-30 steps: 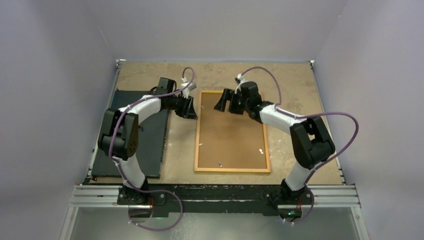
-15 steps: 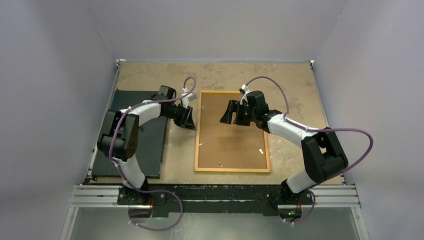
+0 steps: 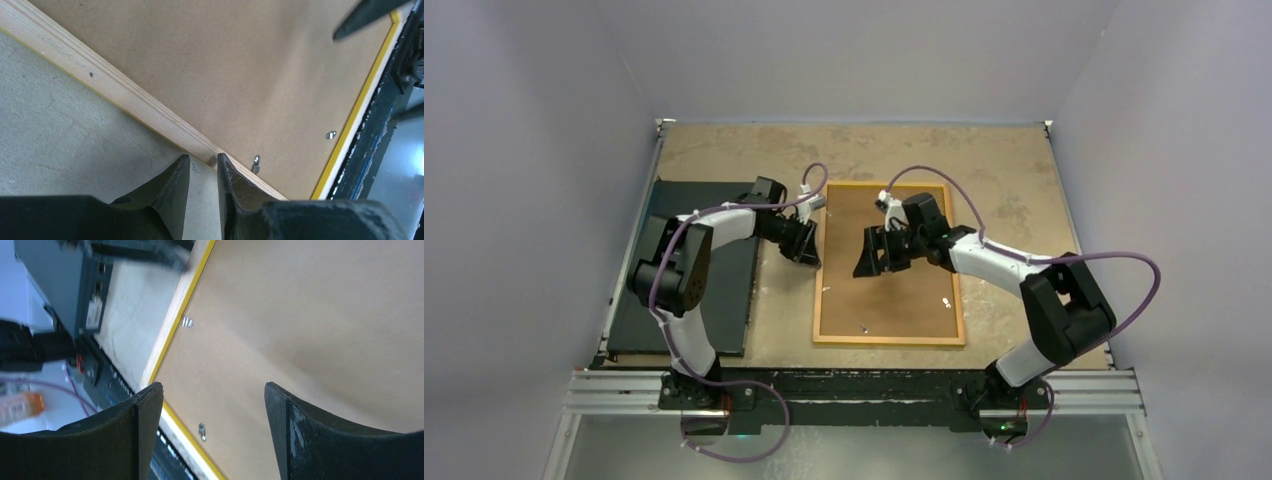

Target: Put the photo into the frame

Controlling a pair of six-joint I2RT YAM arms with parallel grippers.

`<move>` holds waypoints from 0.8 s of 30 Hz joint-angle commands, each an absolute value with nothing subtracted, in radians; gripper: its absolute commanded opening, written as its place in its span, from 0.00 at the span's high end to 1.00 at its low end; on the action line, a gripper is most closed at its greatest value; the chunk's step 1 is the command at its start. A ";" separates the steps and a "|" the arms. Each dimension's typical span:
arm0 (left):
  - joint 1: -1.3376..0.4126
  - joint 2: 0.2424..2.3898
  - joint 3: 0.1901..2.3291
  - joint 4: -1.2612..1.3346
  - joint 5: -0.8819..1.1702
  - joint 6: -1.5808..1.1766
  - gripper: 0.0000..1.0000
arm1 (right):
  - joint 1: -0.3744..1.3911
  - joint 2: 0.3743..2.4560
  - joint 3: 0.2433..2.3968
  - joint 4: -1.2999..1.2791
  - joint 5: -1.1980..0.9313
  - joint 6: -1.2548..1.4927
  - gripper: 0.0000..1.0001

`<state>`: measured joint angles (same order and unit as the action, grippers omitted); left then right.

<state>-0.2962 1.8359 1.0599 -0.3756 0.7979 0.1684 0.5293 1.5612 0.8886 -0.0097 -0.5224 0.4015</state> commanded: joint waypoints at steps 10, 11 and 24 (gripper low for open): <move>-0.305 1.868 1.054 -0.302 0.744 0.154 0.81 | 0.664 1.477 0.720 0.007 -0.628 0.423 0.25; -0.306 1.868 1.054 -0.301 0.742 0.153 0.82 | 0.671 1.479 0.716 0.018 -0.631 0.423 0.26; -0.305 1.878 1.063 -0.294 0.723 0.140 0.83 | 0.757 1.543 0.691 0.056 -0.661 0.410 0.30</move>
<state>-0.3019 1.8568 1.0599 -0.3553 0.7773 0.1295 0.7364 1.5314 0.6952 0.0479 -0.6395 0.4229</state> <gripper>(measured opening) 0.176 0.711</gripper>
